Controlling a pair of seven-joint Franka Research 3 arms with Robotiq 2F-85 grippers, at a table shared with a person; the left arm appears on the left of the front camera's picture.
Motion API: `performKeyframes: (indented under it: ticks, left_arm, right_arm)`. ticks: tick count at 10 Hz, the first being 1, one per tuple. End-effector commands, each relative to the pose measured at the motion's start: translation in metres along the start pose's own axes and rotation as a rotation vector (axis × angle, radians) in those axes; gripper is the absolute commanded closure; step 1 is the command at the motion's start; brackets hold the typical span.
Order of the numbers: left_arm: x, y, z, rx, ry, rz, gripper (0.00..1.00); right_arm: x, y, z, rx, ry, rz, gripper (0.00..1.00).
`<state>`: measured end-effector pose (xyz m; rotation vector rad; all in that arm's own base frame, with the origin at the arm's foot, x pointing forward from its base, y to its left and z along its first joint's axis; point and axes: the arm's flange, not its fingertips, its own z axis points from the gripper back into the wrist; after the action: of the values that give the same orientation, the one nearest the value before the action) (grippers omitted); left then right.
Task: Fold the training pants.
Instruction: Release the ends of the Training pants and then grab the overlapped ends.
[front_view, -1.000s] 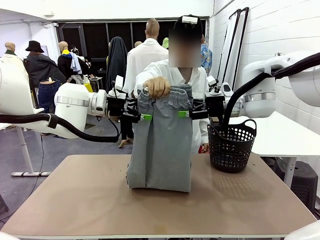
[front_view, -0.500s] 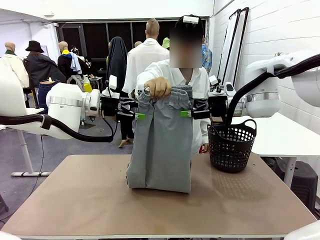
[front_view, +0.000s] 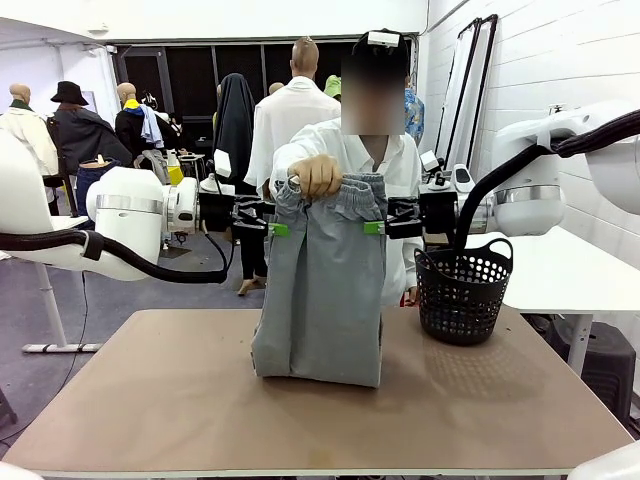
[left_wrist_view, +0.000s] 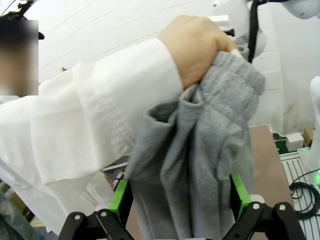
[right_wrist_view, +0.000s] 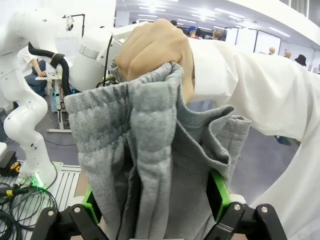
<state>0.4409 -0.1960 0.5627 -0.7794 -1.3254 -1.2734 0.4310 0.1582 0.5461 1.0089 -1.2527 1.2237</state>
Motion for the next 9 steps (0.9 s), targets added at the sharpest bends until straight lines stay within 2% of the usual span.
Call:
performKeyframes:
  ticks: [1, 5, 9]
  left_arm:
    - [0.002, -0.005, 0.004, 0.076, -0.019, 0.02, 0.0]
    - [0.004, -0.004, 0.014, 0.077, -0.041, 0.014, 0.0]
    - [0.002, -0.002, 0.006, -0.007, -0.074, 0.016, 0.0]
  right_arm:
    - [-0.002, 0.002, -0.002, -0.033, -0.021, -0.011, 0.0]
    - [-0.001, 0.002, 0.001, -0.073, -0.032, -0.001, 0.0]
    - [-0.002, 0.002, -0.009, 0.0, -0.052, -0.038, 0.0]
